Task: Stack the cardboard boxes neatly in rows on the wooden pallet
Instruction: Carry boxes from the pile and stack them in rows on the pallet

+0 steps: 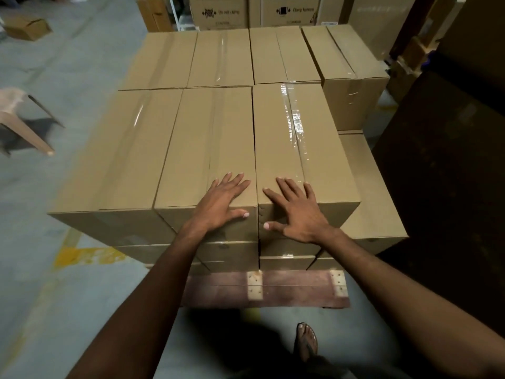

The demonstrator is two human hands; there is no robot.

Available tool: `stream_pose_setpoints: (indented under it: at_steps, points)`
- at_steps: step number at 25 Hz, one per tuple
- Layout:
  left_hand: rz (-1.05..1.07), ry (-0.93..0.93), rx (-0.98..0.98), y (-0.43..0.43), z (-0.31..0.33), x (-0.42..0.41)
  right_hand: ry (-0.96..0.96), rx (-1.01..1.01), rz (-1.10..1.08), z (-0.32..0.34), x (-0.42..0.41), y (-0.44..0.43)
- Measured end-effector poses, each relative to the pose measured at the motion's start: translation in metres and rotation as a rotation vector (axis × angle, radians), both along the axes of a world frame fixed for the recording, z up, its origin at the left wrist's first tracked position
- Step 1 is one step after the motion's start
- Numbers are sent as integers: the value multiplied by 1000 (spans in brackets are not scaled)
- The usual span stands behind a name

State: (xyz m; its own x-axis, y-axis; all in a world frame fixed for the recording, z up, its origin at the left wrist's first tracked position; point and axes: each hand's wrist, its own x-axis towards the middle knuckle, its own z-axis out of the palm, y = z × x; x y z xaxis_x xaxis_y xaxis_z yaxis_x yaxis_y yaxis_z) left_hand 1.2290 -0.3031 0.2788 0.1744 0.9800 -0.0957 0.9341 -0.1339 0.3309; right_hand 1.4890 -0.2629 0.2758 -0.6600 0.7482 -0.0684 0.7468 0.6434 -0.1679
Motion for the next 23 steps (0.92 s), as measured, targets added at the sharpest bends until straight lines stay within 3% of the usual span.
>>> stream_pose_setpoints:
  at_steps: [3,6,10,12,15,19,23]
  points:
    - [3,-1,28,-8,-1,-2,-6,55,-89,-1,-16,-8]
    - [87,-35,67,-29,4,-15,134,59,-94,12,-41,-23]
    - [390,9,195,-65,4,-49,171,54,40,16,-85,-52]
    - [612,-29,139,-86,-2,-69,92,47,57,9,-101,-63]
    - [554,-27,15,-104,-3,-92,108,82,-54,3,-118,-74]
    - [488,-531,20,-129,22,-119,302,-10,-155,19,-162,-105]
    - [560,-827,227,-180,37,-177,488,-122,-126,33,-237,-165]
